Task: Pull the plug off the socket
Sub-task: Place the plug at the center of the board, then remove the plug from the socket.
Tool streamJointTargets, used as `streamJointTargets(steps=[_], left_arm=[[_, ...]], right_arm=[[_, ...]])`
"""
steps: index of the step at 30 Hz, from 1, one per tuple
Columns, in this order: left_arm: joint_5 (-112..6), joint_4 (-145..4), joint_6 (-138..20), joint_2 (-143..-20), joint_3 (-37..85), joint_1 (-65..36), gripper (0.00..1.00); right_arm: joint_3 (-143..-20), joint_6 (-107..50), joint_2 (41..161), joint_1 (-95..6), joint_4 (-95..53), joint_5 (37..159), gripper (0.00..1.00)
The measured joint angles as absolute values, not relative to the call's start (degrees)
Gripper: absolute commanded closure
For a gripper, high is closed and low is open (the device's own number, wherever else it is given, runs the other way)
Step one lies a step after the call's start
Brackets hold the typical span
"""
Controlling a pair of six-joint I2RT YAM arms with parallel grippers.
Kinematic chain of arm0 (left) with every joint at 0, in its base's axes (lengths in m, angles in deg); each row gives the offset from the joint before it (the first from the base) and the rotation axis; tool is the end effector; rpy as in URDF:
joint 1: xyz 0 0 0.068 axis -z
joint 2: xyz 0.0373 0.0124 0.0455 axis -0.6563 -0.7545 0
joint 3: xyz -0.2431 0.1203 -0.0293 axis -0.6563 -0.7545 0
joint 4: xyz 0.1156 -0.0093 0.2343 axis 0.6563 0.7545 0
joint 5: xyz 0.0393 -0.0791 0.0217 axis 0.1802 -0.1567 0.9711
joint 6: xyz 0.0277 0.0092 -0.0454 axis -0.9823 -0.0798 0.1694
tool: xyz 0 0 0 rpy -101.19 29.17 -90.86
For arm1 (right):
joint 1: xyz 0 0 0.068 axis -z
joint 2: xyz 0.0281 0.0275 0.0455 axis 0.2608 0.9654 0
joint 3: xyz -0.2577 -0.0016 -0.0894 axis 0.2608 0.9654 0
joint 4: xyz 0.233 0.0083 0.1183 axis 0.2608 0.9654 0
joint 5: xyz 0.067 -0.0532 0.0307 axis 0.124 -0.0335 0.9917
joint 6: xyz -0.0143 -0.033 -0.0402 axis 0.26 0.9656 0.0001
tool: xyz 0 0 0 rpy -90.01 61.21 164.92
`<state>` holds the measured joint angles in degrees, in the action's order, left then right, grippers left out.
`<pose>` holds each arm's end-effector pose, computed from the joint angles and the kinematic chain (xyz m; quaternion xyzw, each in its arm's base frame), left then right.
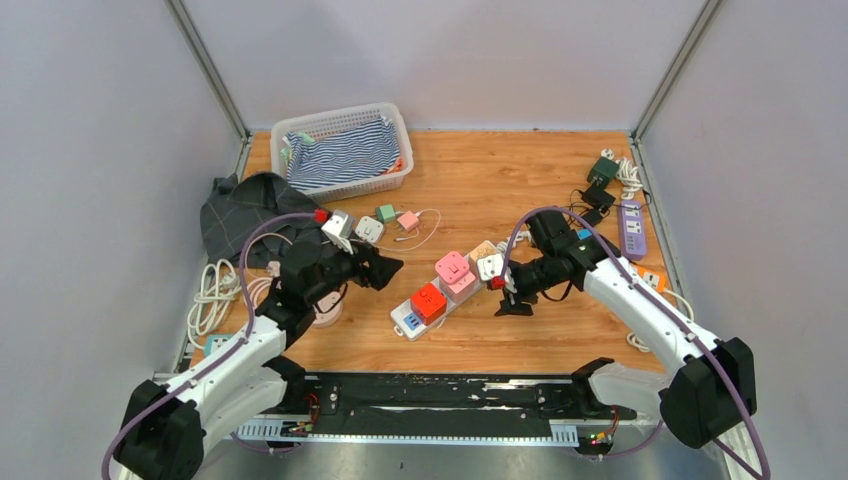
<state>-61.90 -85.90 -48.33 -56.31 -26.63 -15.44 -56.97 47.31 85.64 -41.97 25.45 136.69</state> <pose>0.1761 -0.0959 0.2314 0.1192 0.7588 -0.3582 0.5307 0.1766 0.1185 0.2648 -0.7246 0.5255 0.2783 0.3484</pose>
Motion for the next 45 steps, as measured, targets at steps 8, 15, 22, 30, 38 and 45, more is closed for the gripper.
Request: streamJointTargets(steps=[8, 15, 22, 30, 38, 45], left_arm=[[-65.2, -88.98, -46.6, -52.26, -30.09, -9.12, 0.11], [-65.44, -90.36, -45.53, -47.45, -31.83, -7.39, 0.0], [-66.01, -90.67, -43.17, -48.37, -32.58, -7.39, 0.0], [-68.9, -90.71, -42.56, -50.1, -32.75, -6.06, 0.0], [-67.02, -90.73, -43.17, -50.19, -32.91, -1.25, 0.0], [-58.8, -90.45, -44.83, -53.68, -32.62, 5.55, 0.0]], right_arm=[[-56.38, 48.08, 85.64, -41.97, 25.08, 137.15, 0.38], [-56.05, 48.84, 85.64, -41.97, 24.92, 137.53, 0.38], [-55.62, 49.48, 85.62, -41.97, 24.86, 137.96, 0.37], [-54.5, 51.05, 85.42, -41.97, 24.73, 138.62, 0.37], [-54.35, 52.01, 85.16, -41.97, 24.73, 138.66, 0.37], [-54.13, 52.16, 85.16, -41.97, 24.7, 138.66, 0.37]])
